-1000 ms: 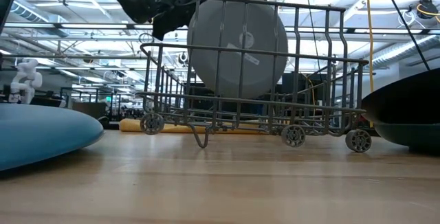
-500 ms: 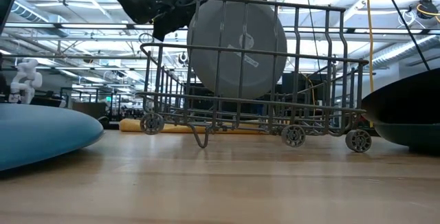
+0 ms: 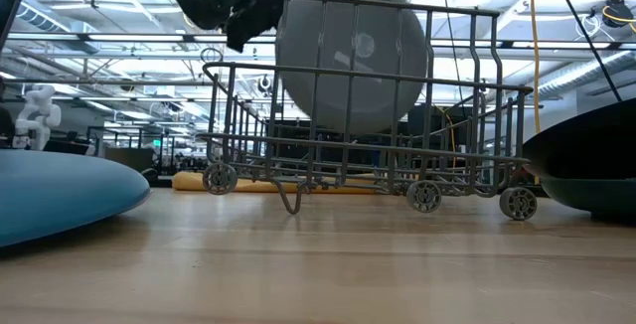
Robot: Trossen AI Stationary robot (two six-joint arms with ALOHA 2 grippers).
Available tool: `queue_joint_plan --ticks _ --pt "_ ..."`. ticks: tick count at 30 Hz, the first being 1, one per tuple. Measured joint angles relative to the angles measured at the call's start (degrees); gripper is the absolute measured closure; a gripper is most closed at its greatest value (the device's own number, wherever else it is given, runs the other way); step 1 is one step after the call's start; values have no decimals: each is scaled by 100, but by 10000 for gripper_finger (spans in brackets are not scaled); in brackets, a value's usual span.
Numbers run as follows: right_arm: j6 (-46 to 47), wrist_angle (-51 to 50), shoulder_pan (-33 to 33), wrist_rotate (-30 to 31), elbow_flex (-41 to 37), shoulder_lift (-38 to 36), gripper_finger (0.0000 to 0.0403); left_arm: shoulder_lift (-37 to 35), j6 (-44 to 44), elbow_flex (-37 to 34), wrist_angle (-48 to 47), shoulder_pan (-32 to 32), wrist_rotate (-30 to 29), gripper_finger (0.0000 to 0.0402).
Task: Sort dishes
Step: Put the gray plate into the dish rack
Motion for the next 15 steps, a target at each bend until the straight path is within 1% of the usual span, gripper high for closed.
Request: queue_joint_plan --ticks 7,15 --pt "0 17 -1 0 0 -2 378 0 -23 426 -29 12 0 401" --pt "-4 17 -2 0 0 0 378 0 2 572 17 15 -2 401"
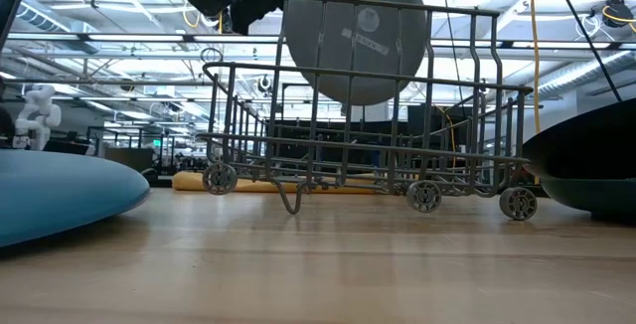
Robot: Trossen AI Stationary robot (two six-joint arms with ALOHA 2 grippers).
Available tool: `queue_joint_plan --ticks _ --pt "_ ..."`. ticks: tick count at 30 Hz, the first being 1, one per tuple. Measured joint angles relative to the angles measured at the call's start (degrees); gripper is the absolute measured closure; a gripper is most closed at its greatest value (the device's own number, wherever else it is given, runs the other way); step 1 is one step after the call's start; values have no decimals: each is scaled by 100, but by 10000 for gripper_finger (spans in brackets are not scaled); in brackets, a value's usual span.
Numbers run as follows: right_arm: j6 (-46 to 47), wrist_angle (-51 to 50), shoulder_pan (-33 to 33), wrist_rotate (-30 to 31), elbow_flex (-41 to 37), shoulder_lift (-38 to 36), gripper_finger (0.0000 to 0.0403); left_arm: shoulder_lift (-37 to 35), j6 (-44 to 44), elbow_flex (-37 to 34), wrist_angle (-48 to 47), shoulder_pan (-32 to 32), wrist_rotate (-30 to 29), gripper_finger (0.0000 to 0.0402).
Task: Sort dishes
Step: Put the gray plate into the dish rack
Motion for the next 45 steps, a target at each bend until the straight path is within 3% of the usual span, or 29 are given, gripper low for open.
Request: queue_joint_plan --ticks 7,24,31,45 --pt "0 -1 0 0 0 0 378 -3 558 0 22 -9 0 401" --pt "0 -4 0 2 0 0 378 51 653 -5 -381 18 -12 401" --pt "4 -2 0 1 0 0 378 74 1479 -497 -1073 116 -28 401" --pt "7 -4 1 0 0 0 378 308 1949 -782 -1035 333 -15 401"
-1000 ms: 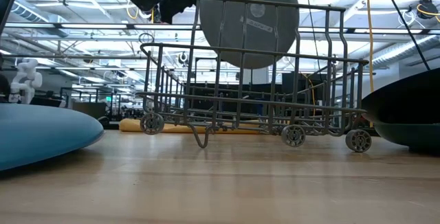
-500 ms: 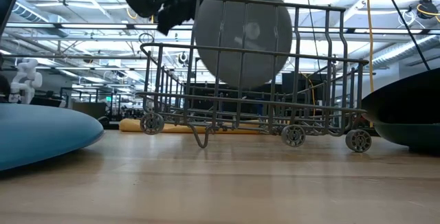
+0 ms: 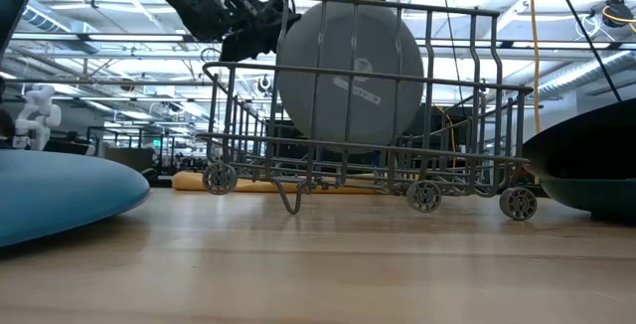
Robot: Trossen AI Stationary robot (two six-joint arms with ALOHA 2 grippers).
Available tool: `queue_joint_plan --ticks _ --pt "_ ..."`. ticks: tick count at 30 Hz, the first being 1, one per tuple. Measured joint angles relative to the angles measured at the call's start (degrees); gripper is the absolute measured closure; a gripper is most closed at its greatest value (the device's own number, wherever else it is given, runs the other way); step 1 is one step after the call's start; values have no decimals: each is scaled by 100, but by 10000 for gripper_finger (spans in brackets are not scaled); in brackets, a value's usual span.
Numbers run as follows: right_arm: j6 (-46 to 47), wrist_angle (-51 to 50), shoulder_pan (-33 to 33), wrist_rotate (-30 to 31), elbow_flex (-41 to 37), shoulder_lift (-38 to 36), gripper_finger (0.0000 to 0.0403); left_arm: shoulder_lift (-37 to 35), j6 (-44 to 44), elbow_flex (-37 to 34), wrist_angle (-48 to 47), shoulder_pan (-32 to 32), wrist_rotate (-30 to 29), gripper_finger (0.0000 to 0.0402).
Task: Sort dishes
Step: Put the gray plate into the dish rack
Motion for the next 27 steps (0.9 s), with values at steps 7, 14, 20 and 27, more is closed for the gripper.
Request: queue_joint_plan --ticks 7,14,20,27 --pt "2 -2 1 2 0 0 378 275 17 0 39 56 3 401" --pt "4 -149 -2 186 0 5 378 397 140 0 129 73 39 401" --pt "440 -773 -181 486 0 9 376 402 109 0 148 130 32 401" --pt "1629 -1910 -912 457 0 9 323 402 130 0 150 126 22 401"
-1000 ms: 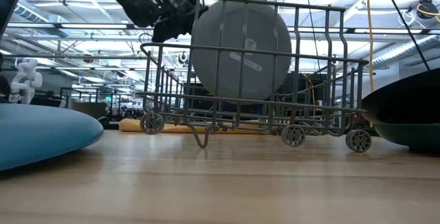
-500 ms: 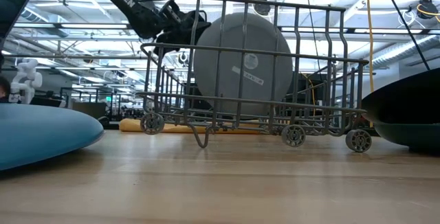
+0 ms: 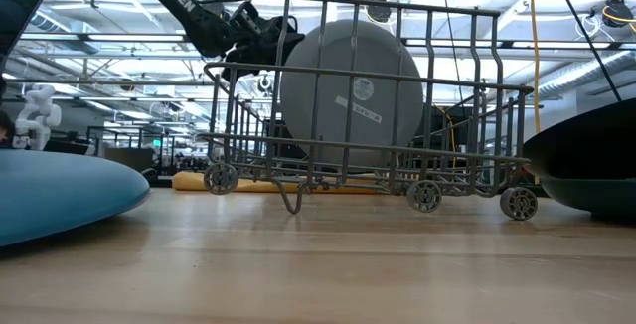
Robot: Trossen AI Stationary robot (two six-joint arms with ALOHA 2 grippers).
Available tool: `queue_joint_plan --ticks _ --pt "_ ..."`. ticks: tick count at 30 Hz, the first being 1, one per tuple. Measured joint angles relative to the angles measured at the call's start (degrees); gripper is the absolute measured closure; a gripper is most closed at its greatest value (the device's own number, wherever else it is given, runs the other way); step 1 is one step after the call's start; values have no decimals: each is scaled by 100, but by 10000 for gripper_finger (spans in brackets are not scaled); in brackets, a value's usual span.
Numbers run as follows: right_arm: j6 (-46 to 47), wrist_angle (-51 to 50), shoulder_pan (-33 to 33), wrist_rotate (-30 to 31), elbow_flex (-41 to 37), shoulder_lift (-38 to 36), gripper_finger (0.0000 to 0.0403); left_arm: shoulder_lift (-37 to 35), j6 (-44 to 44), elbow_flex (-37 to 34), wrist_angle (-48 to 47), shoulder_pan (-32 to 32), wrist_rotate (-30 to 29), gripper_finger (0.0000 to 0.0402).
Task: Sort dishes
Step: Put the gray plate into the dish rack
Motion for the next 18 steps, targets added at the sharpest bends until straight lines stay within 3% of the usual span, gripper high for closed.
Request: queue_joint_plan --ticks 4,9,18 --pt "568 -554 -488 -220 0 0 266 0 -21 0 0 0 -2 401" --pt "863 -1126 -1214 -936 0 2 205 0 -25 0 0 -4 -4 401" --pt "826 -1469 -2935 -2408 0 2 190 0 -30 0 0 -4 -9 401"
